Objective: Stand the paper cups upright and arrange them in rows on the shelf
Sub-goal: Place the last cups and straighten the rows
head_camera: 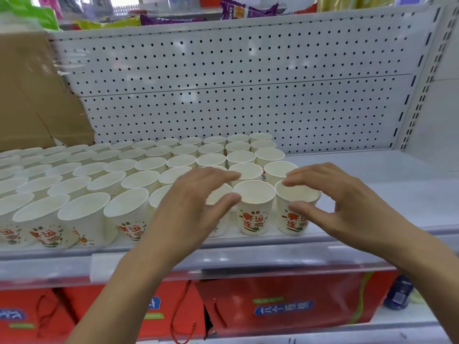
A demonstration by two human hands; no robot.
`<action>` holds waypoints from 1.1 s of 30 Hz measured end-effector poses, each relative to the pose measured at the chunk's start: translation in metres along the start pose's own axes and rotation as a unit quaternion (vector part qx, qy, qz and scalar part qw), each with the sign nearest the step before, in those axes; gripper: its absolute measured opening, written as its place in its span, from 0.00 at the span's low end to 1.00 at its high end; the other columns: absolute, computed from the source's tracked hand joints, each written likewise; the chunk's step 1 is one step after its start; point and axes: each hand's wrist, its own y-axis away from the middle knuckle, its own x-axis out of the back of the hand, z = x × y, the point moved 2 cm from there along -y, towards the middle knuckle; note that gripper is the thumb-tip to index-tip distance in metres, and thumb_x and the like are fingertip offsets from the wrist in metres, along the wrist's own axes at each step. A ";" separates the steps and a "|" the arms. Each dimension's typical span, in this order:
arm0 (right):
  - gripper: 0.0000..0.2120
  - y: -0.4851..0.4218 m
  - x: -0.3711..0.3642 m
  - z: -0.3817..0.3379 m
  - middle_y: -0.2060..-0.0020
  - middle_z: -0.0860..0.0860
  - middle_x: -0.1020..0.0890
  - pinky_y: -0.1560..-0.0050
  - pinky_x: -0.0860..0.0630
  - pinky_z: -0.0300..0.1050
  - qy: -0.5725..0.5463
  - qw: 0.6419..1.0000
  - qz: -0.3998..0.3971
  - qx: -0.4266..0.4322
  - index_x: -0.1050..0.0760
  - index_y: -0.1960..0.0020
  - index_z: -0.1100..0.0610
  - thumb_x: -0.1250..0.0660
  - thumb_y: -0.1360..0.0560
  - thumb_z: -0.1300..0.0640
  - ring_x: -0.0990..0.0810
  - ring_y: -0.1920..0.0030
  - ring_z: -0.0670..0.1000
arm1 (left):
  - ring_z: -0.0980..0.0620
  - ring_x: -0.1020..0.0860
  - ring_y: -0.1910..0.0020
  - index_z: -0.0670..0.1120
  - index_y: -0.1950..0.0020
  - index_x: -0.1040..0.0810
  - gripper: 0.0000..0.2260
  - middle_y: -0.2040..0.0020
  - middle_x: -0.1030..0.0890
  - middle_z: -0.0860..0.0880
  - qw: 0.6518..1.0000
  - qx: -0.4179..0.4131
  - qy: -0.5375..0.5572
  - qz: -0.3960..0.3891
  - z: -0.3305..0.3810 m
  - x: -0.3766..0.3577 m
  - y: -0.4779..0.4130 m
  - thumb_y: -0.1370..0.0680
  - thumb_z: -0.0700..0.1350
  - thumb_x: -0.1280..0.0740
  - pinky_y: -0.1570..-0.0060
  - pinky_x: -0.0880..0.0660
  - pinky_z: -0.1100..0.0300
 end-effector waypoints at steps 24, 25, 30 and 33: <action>0.17 -0.027 -0.034 -0.023 0.55 0.44 0.18 0.50 0.35 0.47 0.155 0.982 0.025 0.106 0.19 0.48 0.48 0.42 0.25 0.42 0.22 0.50 0.53 | 0.60 0.24 0.44 0.54 0.40 0.21 0.17 0.46 0.19 0.60 0.996 0.053 -0.014 0.067 -0.027 0.026 0.027 0.25 0.59 0.36 0.39 0.30 0.49; 0.18 -0.029 -0.035 -0.026 0.53 0.44 0.19 0.49 0.36 0.46 0.149 0.983 0.030 0.105 0.20 0.46 0.48 0.42 0.25 0.41 0.23 0.48 0.52 | 0.61 0.25 0.42 0.54 0.38 0.22 0.18 0.44 0.20 0.60 0.994 0.070 -0.008 0.086 -0.033 0.037 0.030 0.25 0.59 0.38 0.39 0.30 0.50; 0.18 -0.045 -0.054 -0.047 0.49 0.45 0.19 0.44 0.37 0.46 0.137 0.980 0.031 0.137 0.21 0.43 0.50 0.41 0.26 0.43 0.25 0.45 0.51 | 0.58 0.27 0.39 0.54 0.36 0.23 0.19 0.41 0.23 0.60 0.989 0.112 -0.085 0.051 -0.060 0.066 0.056 0.23 0.58 0.42 0.35 0.33 0.43; 0.19 -0.059 -0.072 -0.065 0.51 0.45 0.18 0.44 0.37 0.48 0.153 0.974 0.018 0.164 0.21 0.43 0.50 0.43 0.26 0.44 0.24 0.46 0.52 | 0.55 0.25 0.39 0.53 0.37 0.23 0.19 0.42 0.20 0.57 0.981 0.128 -0.147 0.013 -0.070 0.066 0.066 0.23 0.58 0.42 0.31 0.39 0.42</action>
